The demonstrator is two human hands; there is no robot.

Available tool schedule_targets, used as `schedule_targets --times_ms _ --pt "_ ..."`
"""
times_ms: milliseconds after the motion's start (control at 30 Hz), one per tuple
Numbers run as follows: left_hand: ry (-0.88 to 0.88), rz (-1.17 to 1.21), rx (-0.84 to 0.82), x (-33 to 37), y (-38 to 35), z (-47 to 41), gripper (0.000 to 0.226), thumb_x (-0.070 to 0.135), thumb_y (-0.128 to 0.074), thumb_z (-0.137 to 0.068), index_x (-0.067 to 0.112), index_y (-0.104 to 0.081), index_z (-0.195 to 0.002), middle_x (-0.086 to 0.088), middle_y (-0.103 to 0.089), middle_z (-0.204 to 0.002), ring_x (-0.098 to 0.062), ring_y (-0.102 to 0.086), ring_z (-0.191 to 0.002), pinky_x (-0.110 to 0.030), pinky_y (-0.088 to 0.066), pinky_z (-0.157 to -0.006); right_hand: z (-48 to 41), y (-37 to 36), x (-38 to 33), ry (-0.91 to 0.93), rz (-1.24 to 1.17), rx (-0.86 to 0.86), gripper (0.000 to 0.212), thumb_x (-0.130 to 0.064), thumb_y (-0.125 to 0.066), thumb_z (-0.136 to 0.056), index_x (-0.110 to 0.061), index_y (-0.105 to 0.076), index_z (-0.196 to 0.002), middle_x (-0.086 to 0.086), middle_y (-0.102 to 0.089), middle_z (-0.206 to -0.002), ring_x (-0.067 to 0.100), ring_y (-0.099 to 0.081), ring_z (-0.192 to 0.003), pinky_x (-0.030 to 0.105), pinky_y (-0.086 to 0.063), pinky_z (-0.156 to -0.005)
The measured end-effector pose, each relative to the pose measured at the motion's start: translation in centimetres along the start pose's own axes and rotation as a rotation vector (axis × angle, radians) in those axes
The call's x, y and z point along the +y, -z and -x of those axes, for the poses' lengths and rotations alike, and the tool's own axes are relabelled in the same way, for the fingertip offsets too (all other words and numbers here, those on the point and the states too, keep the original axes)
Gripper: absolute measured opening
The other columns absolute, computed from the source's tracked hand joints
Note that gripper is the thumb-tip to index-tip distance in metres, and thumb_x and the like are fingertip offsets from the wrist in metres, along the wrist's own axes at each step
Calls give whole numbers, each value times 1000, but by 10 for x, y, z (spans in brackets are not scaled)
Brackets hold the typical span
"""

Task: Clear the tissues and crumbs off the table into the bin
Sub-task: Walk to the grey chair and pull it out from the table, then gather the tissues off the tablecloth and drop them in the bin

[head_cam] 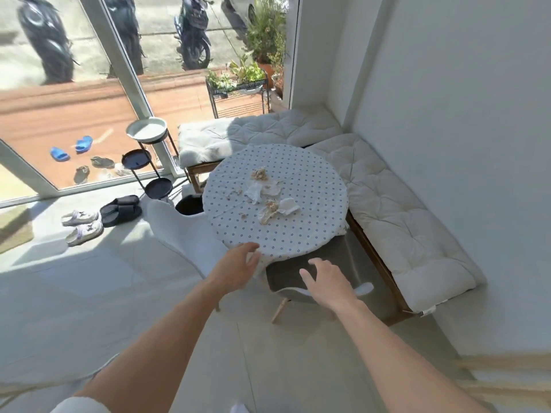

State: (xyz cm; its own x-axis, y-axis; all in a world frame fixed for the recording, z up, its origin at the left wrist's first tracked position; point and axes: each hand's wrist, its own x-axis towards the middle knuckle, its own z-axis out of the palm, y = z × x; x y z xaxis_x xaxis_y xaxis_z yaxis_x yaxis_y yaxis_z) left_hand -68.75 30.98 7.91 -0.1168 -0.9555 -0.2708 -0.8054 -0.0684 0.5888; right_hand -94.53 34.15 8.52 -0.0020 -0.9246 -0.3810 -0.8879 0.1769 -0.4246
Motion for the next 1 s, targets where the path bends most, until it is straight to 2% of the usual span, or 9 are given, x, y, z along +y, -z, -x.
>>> schedule_targets --times_ms 233,367,500,667,767,867,1000 --pt "3 34 97 -50 91 19 40 34 -49 -109 21 -60 -145 2 -63 -145 -19 -57 -135 -38 -45 -114 -12 1 -83 48 -108 33 59 -51 -50 -102 -20 -47 -152 4 -55 -153 24 -52 -140 43 -47 -112" --pt "36 81 107 -88 124 20 39 31 -50 -109 22 -59 -146 5 -61 -146 -18 -56 -136 -38 -44 -115 -36 -7 -122 51 -175 22 58 -51 -50 -101 -23 -47 -152 0 -53 -155 23 -49 -142 44 -45 -115" --pt "66 112 100 -130 154 2 37 33 -52 -108 28 -60 -144 11 -62 -144 -13 -57 -135 -32 -45 -111 -73 -23 -152 38 -240 16 57 -51 -53 -102 -23 -47 -151 1 -53 -155 23 -52 -140 42 -45 -113" --pt "82 111 83 -171 195 -42 34 32 -53 -107 32 -63 -139 16 -64 -139 -9 -60 -129 -35 -50 -108 -128 -40 -182 -21 -353 -4 55 -49 -55 -102 -24 -48 -151 2 -54 -154 25 -53 -139 42 -45 -112" --pt "91 137 46 -188 219 -71 32 29 -53 -107 35 -65 -135 20 -66 -133 -4 -63 -124 -33 -54 -102 -159 -47 -198 -72 -403 -14 53 -49 -54 -101 -26 -49 -149 0 -55 -152 23 -54 -137 41 -45 -110" --pt "86 156 9 -203 233 -106 31 28 -53 -106 37 -67 -132 24 -69 -126 2 -65 -118 -26 -52 -98 -188 -55 -211 -114 -446 -27 51 -49 -55 -101 -27 -51 -147 -1 -57 -150 21 -54 -137 40 -45 -110" --pt "86 196 -3 -215 242 -158 29 26 -53 -106 38 -71 -126 30 -69 -119 20 -61 -105 -15 -48 -91 -223 -66 -228 -158 -456 -47 48 -45 -54 -102 -26 -51 -146 -2 -57 -149 19 -54 -136 41 -47 -112"
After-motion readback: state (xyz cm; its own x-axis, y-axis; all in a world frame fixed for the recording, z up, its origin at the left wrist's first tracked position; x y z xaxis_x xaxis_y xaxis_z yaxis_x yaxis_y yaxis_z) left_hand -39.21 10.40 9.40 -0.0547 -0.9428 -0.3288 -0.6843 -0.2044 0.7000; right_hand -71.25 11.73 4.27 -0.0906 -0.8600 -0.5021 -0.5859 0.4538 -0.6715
